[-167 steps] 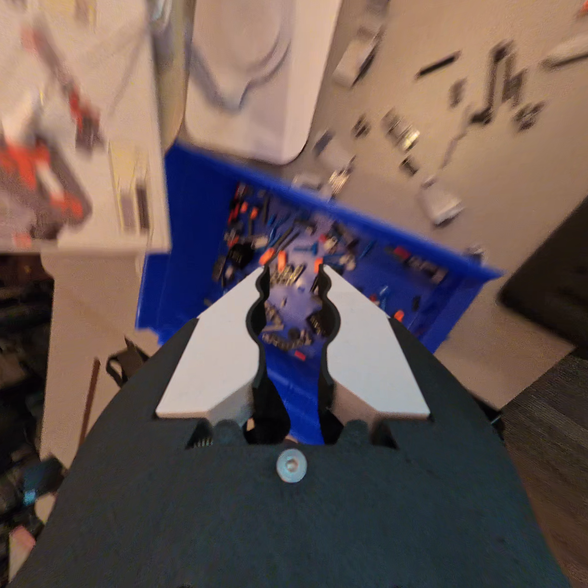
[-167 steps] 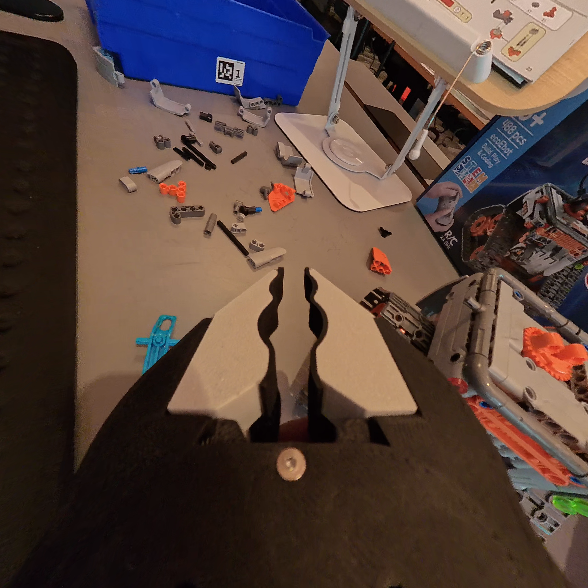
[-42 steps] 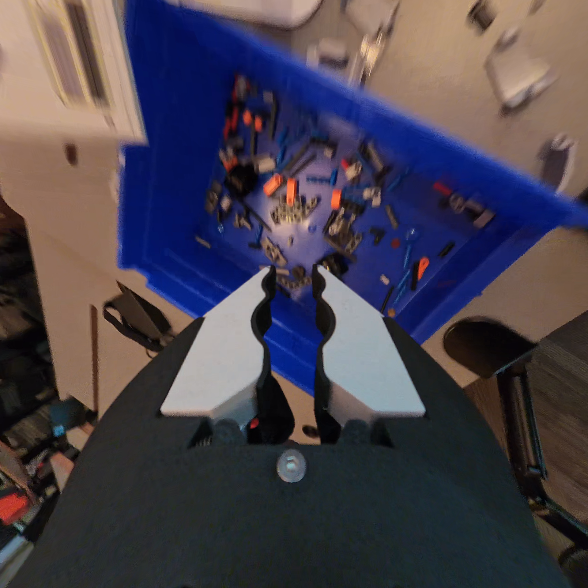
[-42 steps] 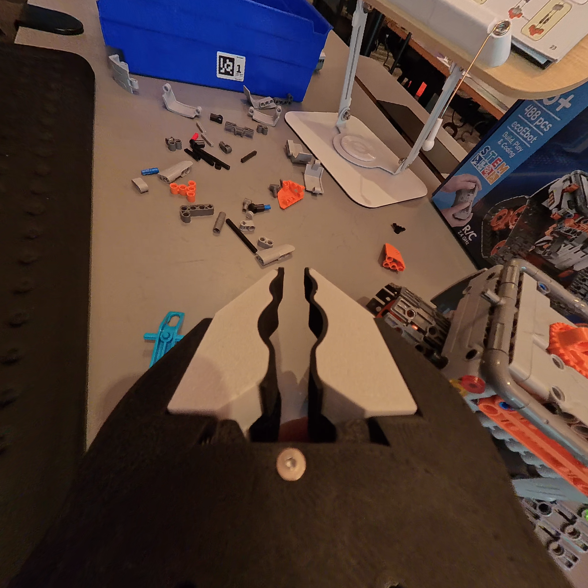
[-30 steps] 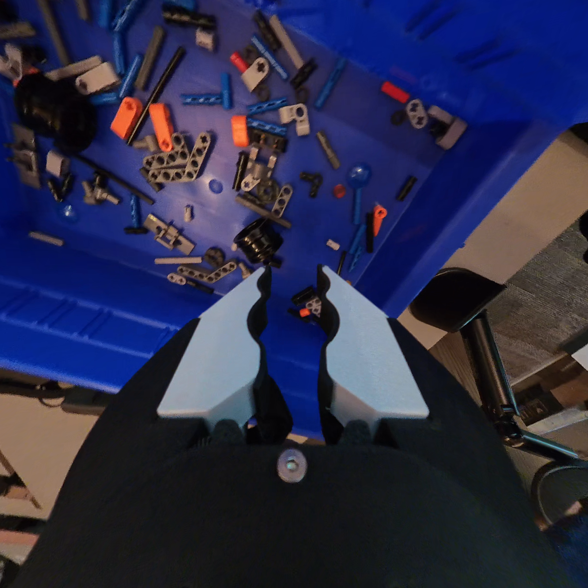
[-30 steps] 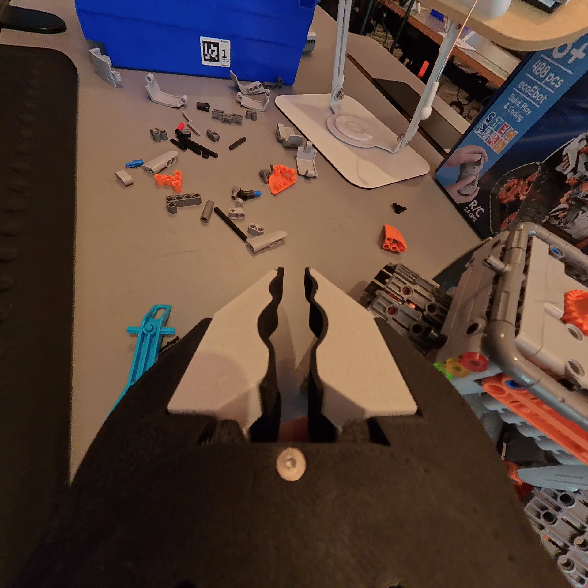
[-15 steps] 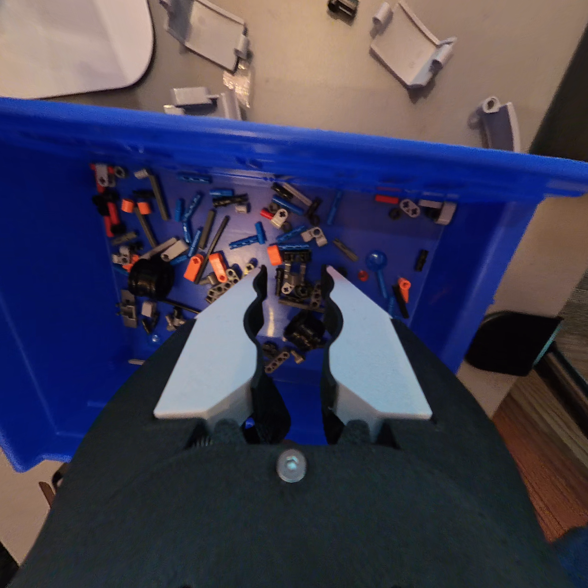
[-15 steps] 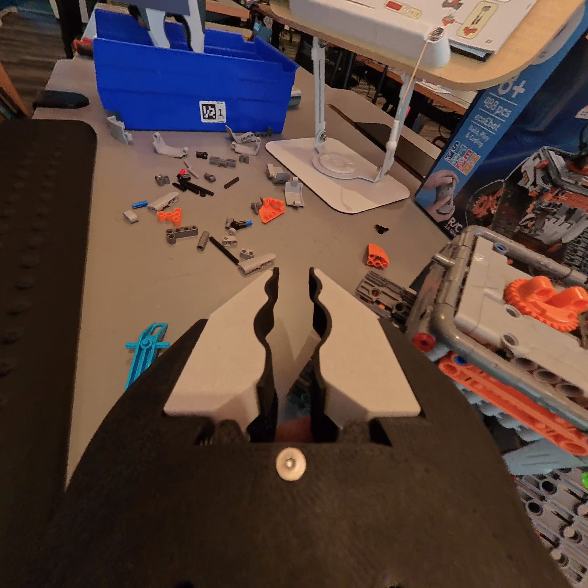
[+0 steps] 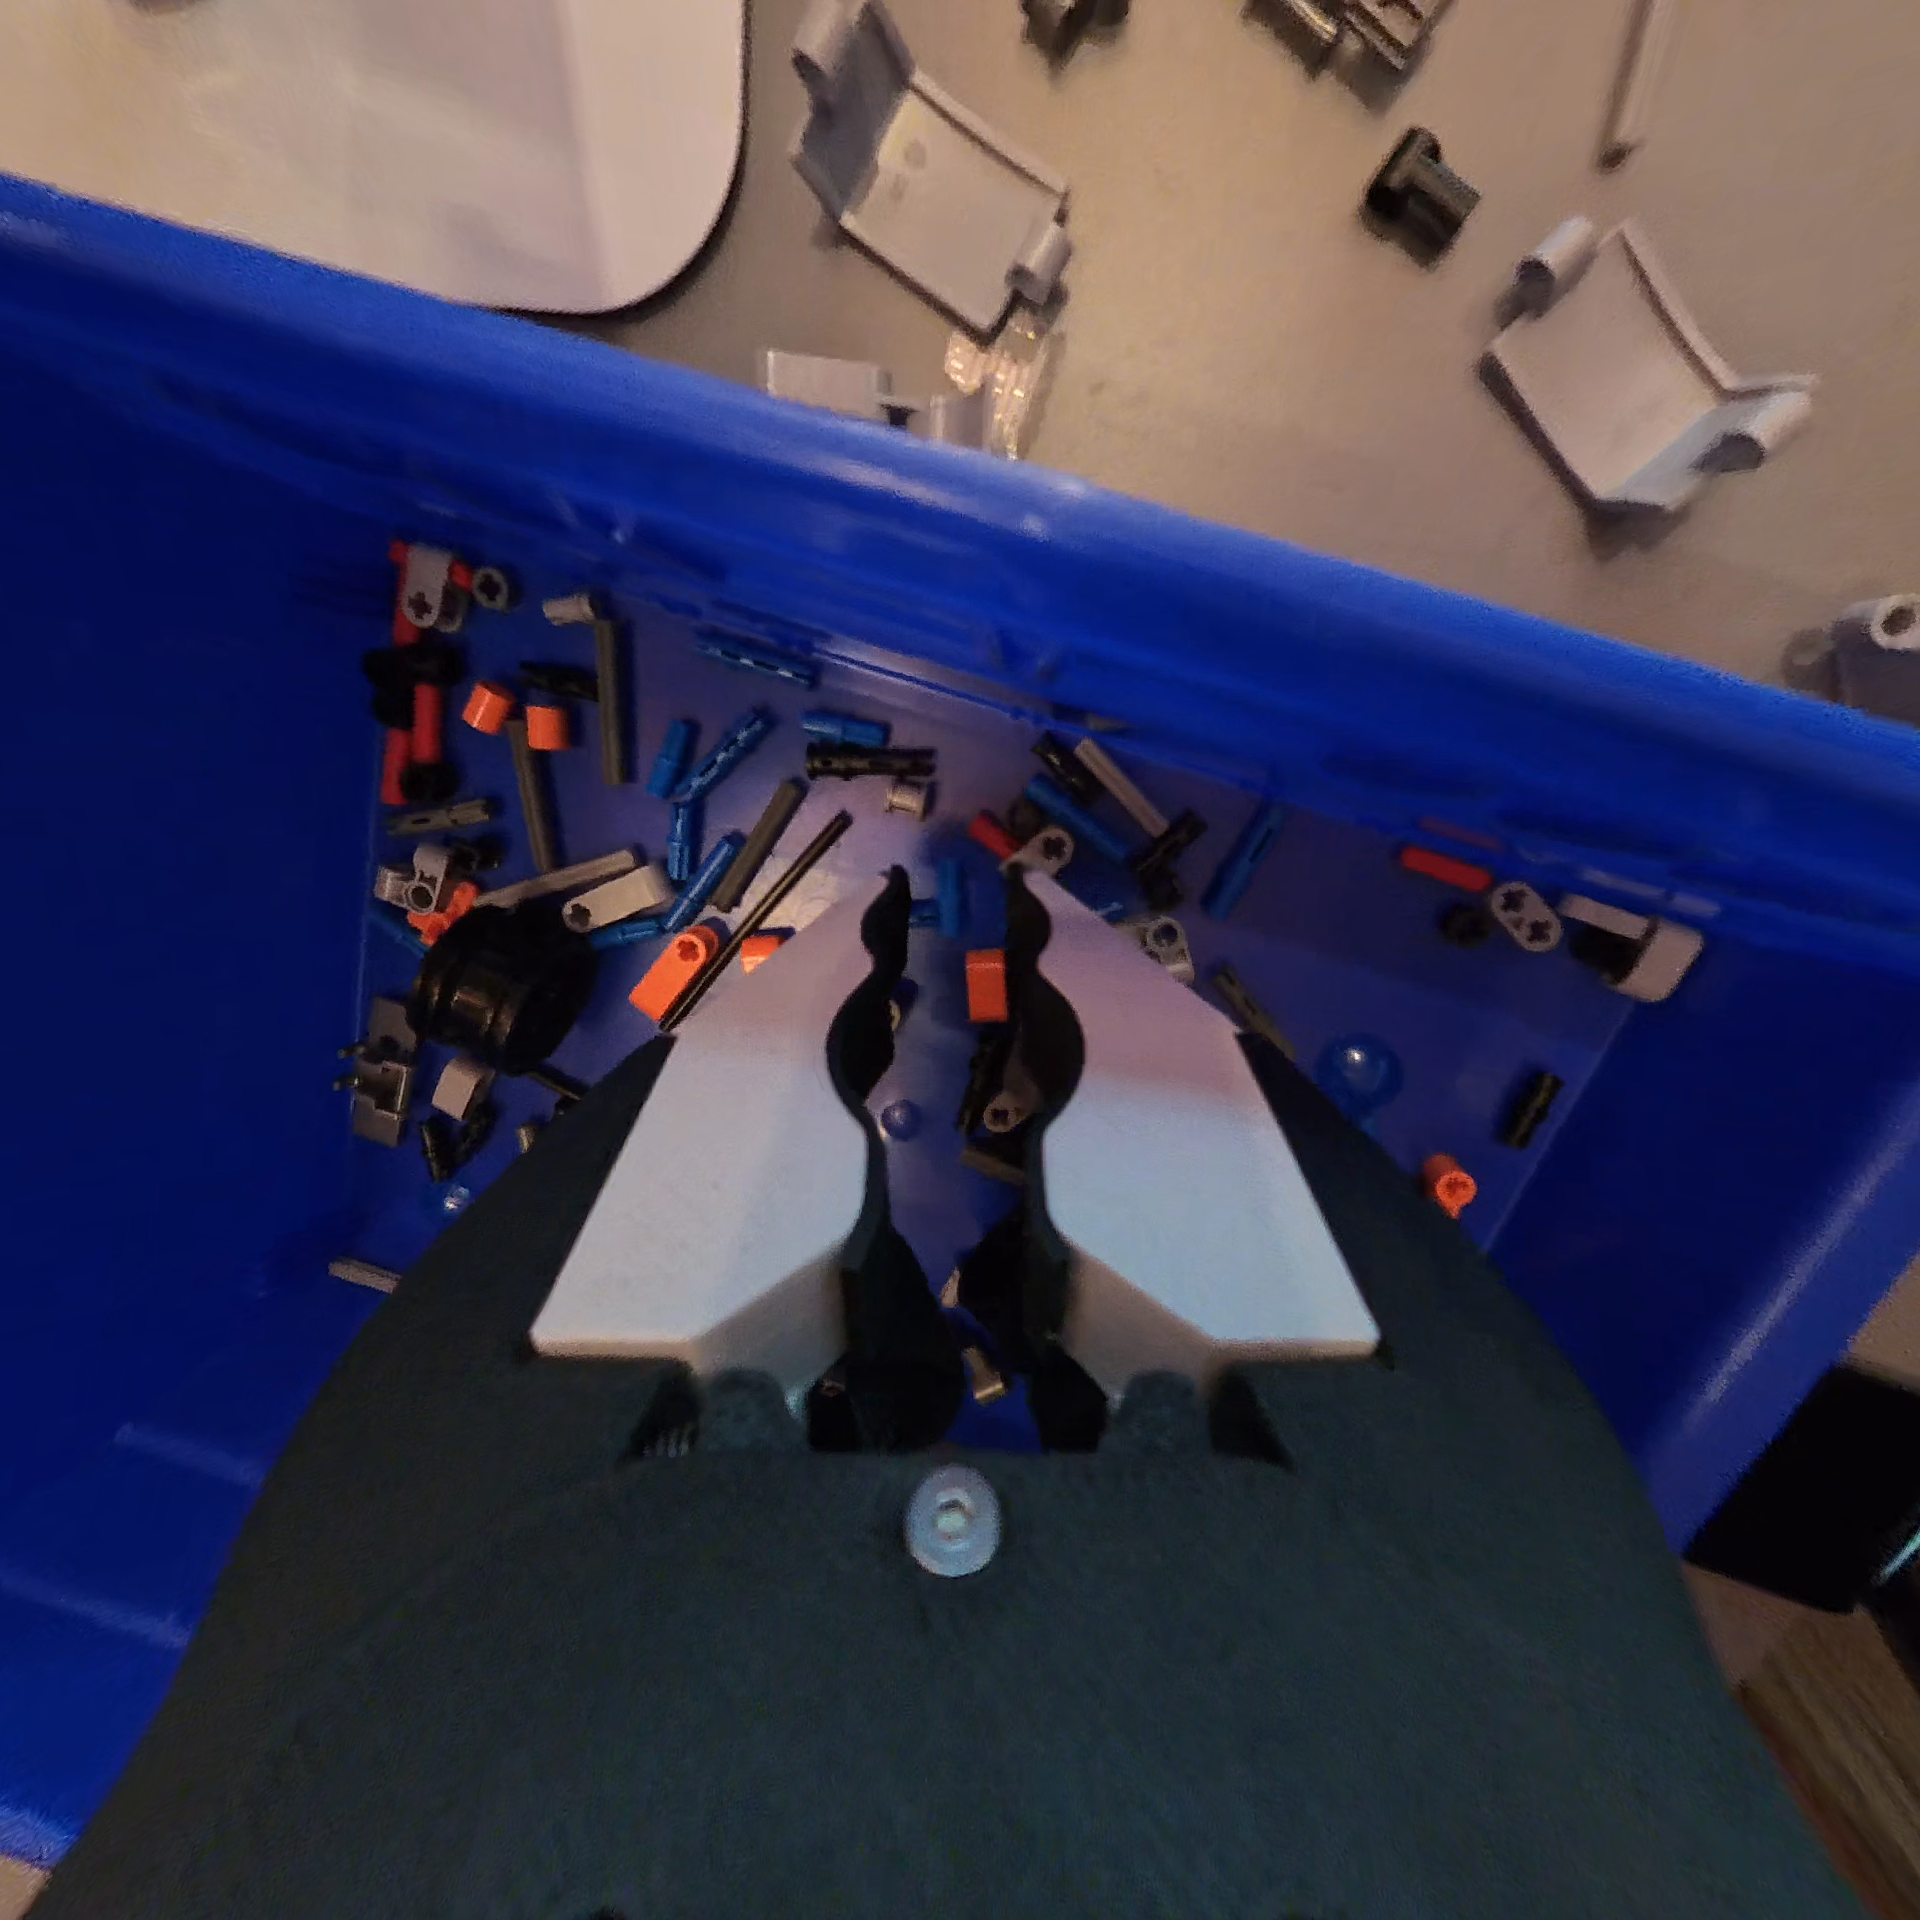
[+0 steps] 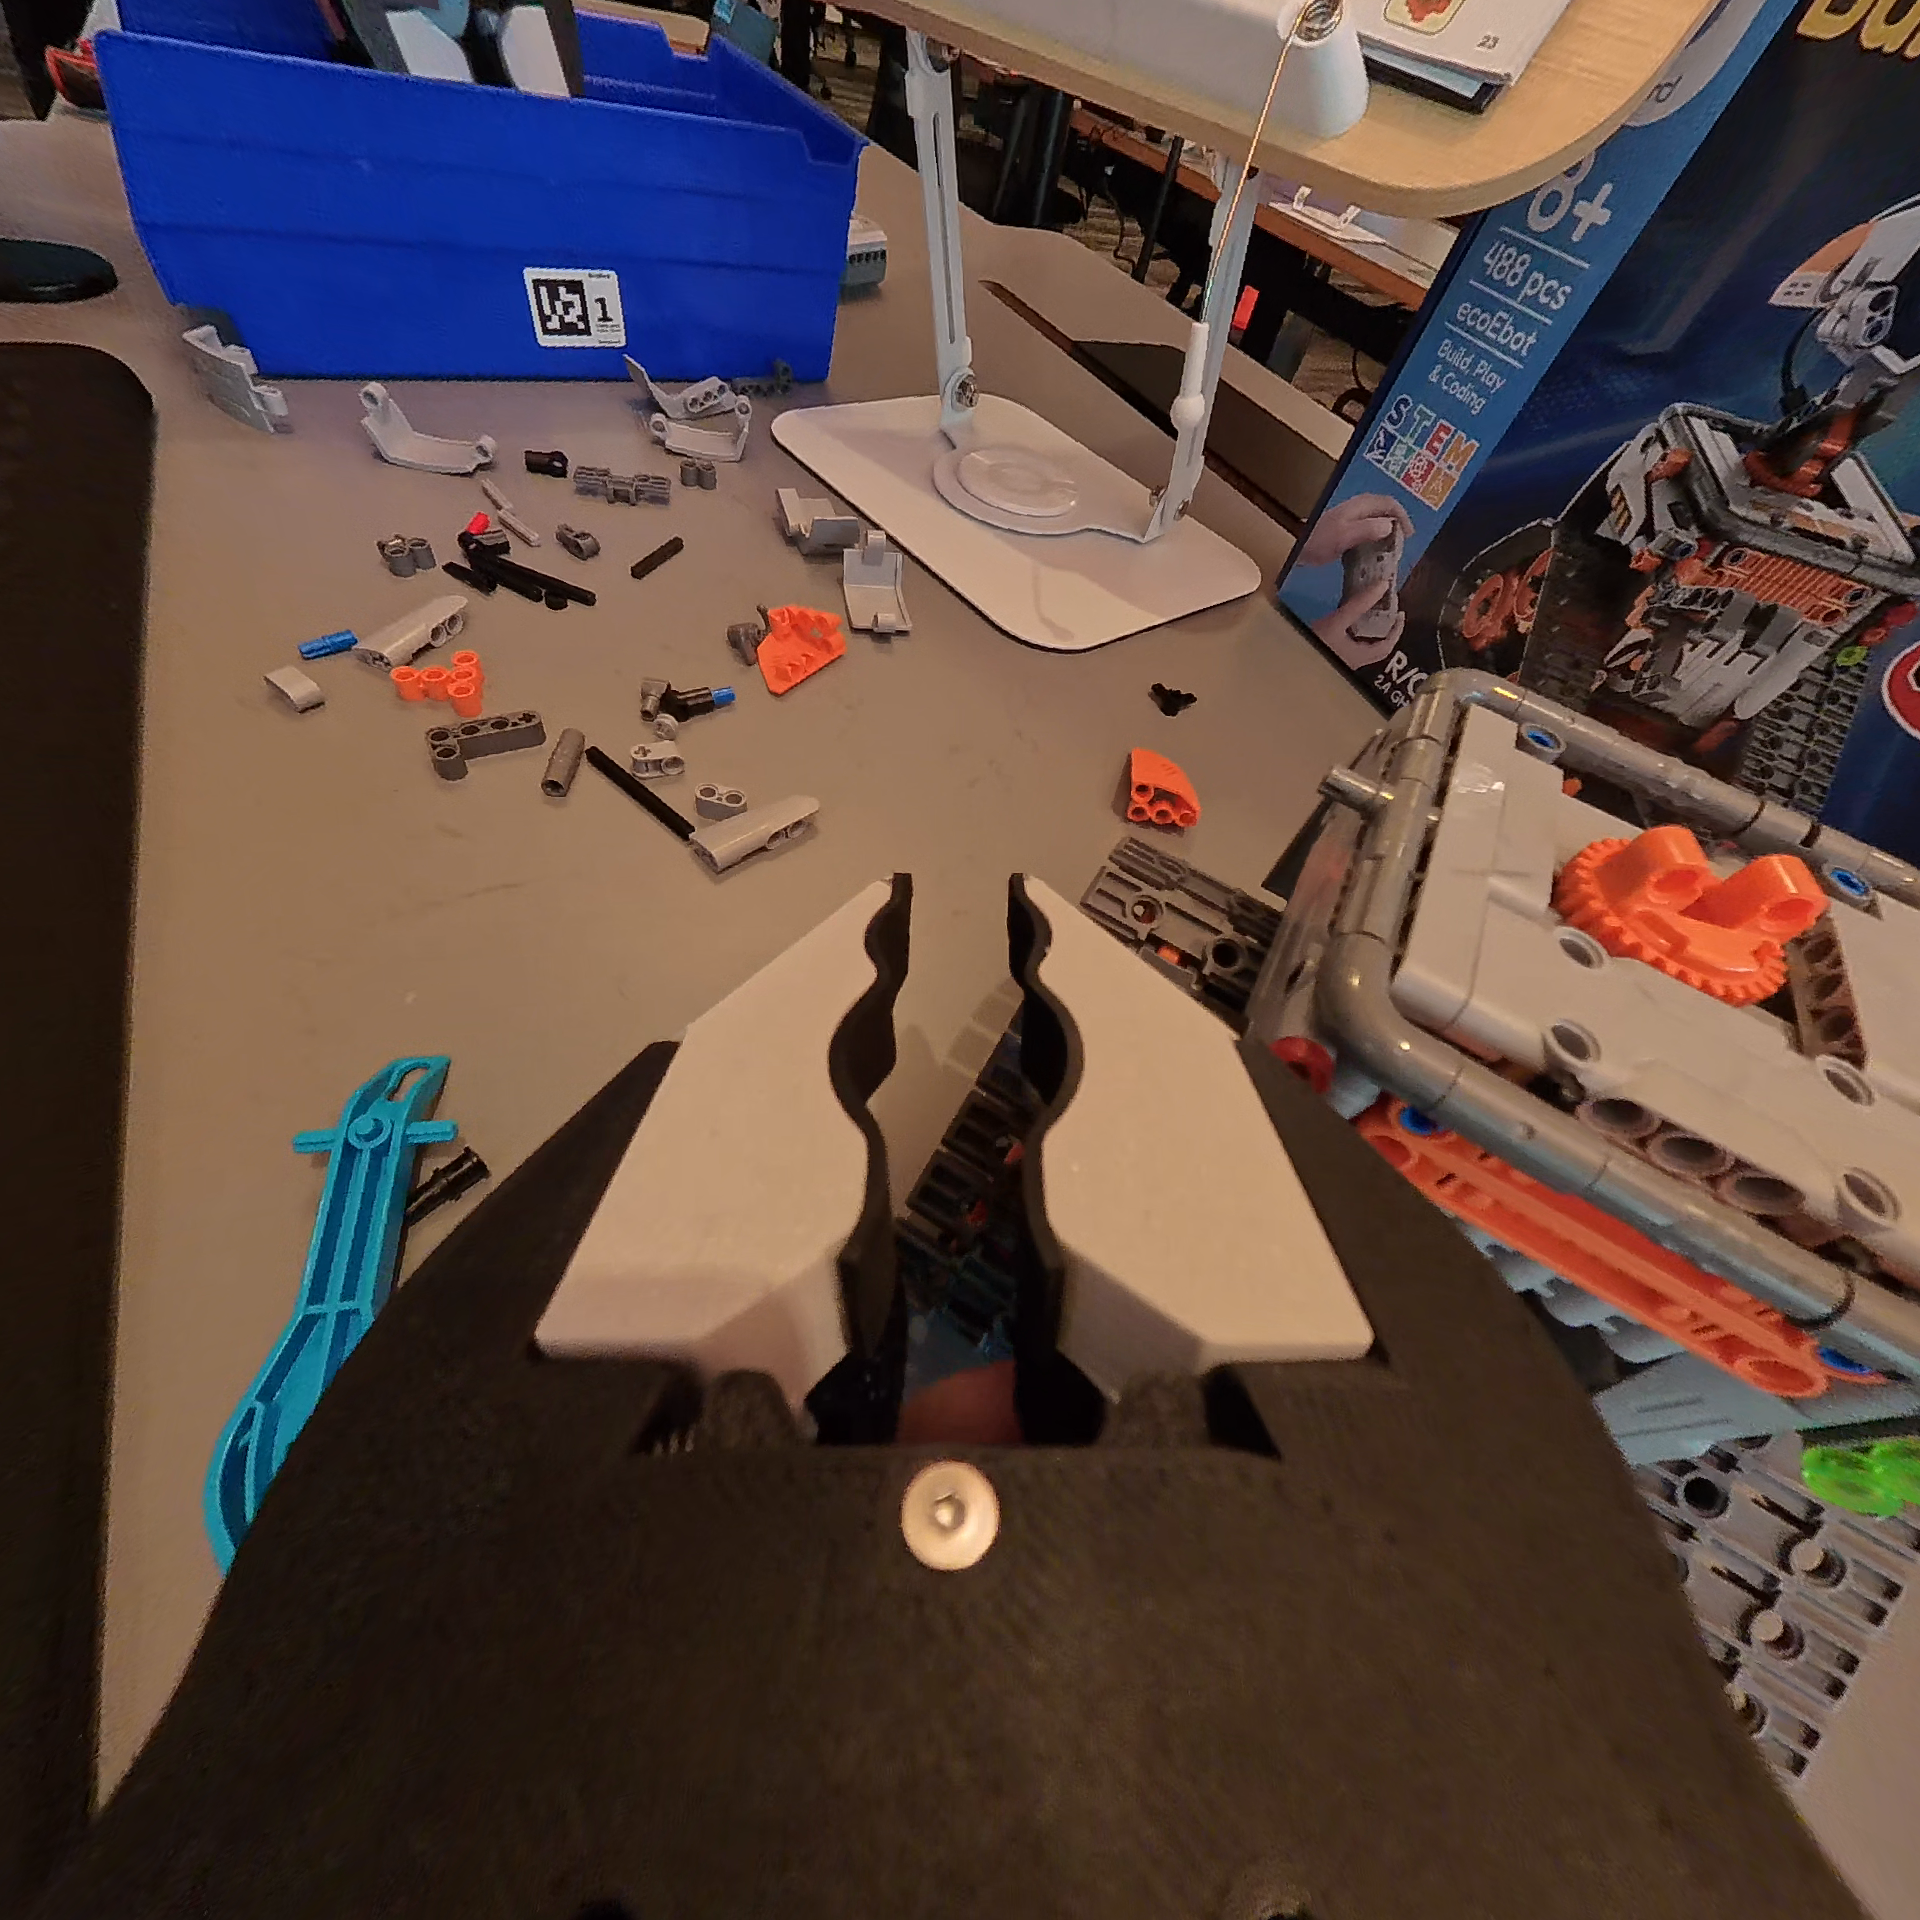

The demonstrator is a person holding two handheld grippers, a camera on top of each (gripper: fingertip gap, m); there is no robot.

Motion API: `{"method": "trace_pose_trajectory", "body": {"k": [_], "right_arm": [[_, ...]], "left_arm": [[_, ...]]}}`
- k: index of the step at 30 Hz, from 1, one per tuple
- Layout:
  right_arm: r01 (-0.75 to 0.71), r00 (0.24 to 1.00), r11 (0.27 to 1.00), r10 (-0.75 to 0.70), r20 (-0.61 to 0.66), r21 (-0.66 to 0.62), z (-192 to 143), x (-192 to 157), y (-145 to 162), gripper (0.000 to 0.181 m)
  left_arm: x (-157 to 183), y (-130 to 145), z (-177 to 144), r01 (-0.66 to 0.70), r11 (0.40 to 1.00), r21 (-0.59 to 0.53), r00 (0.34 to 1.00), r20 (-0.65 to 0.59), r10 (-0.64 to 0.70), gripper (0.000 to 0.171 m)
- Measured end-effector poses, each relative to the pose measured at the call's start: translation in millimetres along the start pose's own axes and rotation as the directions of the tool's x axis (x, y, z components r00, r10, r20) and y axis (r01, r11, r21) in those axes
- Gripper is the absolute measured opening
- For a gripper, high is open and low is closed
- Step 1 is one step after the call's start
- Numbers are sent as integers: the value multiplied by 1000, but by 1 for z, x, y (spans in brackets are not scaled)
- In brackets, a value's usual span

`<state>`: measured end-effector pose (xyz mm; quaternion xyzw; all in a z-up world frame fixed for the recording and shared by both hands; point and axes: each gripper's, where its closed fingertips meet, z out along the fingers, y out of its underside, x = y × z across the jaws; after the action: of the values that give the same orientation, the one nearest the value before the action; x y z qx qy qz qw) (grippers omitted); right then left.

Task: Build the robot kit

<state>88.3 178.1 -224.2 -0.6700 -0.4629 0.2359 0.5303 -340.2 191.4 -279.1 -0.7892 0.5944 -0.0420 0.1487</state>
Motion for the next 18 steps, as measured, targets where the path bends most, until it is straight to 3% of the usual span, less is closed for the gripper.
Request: {"method": "trace_pose_trajectory", "body": {"k": [4,7,12,18], "right_arm": [[-1,1000,1000,1,0,3,-2,1,0,17],[-11,1000,1000,12,-8,18,-5,3,-1,16],[-13,1000,1000,13,-6,18,-3,3,-1,16],[-6,1000,1000,6,-7,10,-2,2,-1,16]], "left_arm": [[-14,3,9,51,999,13,998,33,-51,10],[-13,1,-2,36,998,48,999,13,-37,11],[37,-7,-29,-11,988,156,972,-229,47,17],[86,0,-13,-75,992,106,939,-328,106,21]]}}
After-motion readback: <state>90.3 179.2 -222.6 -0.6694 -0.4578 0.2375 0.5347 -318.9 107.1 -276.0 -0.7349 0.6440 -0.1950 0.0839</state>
